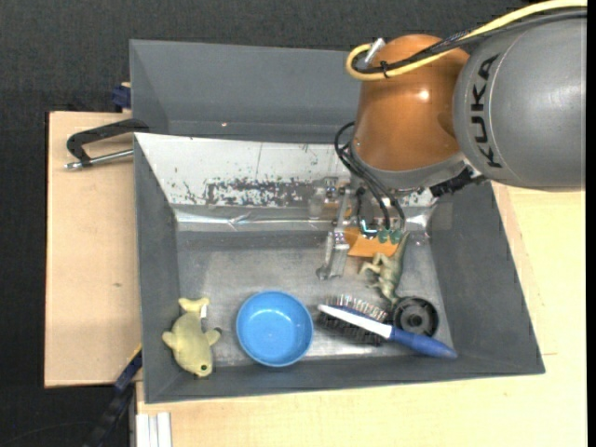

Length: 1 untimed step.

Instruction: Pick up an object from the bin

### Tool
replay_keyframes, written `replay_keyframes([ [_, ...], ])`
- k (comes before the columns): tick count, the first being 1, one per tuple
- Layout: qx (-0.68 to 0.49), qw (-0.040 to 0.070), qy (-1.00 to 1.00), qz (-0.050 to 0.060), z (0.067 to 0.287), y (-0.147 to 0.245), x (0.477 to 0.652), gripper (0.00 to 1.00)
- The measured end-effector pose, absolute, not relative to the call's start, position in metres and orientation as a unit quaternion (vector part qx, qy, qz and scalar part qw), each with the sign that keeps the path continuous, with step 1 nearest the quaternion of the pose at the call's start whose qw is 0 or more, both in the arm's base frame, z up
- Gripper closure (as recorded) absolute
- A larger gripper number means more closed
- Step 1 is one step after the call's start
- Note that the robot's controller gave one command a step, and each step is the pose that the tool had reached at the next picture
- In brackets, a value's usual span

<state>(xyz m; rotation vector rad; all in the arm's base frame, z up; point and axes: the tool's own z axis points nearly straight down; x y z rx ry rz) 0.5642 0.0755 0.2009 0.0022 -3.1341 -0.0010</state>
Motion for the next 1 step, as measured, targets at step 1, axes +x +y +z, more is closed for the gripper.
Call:
replay_keyframes([
  [1,0.128,0.002,-0.992,-0.001,0.149,0.1434,0.5522,0.0],
])
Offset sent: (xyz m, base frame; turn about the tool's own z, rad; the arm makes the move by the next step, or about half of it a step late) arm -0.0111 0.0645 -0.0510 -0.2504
